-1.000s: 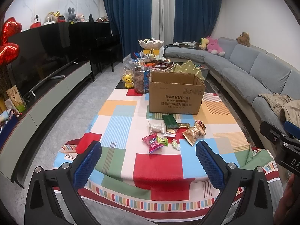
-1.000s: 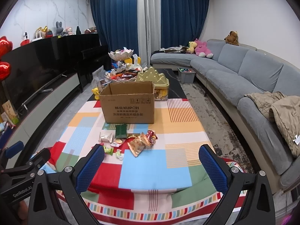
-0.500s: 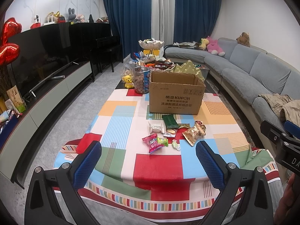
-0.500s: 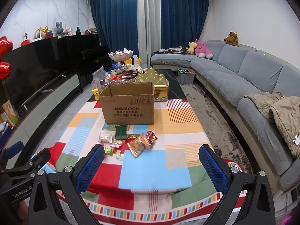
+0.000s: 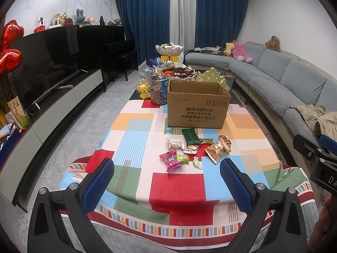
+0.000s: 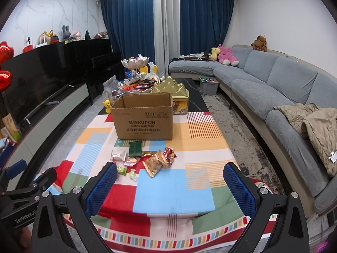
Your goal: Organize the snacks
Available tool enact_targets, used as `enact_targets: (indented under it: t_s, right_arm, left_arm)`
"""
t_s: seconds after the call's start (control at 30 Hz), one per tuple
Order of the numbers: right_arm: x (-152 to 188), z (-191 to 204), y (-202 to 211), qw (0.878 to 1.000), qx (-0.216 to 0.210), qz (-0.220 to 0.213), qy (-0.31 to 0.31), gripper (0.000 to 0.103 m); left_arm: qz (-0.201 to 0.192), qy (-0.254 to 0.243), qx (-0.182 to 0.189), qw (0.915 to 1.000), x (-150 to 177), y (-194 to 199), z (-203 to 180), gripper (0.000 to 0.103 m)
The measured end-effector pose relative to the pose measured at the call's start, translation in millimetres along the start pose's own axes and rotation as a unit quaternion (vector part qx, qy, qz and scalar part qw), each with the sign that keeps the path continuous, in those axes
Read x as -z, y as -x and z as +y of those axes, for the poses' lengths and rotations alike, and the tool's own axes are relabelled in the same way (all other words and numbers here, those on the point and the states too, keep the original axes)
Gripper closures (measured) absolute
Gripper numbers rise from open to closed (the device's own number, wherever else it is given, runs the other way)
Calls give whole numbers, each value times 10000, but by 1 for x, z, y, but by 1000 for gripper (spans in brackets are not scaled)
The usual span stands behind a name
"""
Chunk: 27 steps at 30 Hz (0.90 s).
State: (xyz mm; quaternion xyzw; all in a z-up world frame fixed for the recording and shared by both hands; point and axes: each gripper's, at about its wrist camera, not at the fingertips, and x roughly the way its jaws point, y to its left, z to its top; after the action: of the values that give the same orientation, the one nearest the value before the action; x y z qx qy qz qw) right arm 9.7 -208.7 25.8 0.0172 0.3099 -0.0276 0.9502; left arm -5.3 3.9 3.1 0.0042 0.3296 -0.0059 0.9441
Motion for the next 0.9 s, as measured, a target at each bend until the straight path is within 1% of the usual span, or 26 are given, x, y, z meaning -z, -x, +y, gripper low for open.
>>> enact_targets:
  t_s: [0.13, 0.17, 0.9]
  right_arm:
    - [0, 0, 0, 10000, 0, 0, 1, 1]
    - [0, 0, 0, 10000, 2, -3, 2, 1]
    - [-2, -1, 1, 10000, 5, -19, 3, 1]
  left_arm:
    - [2, 1, 2, 10000, 0, 0, 0, 1]
    - [7, 1, 2, 10000, -5, -1, -1, 1]
    - [-1, 2, -1, 10000, -4, -1, -1, 1]
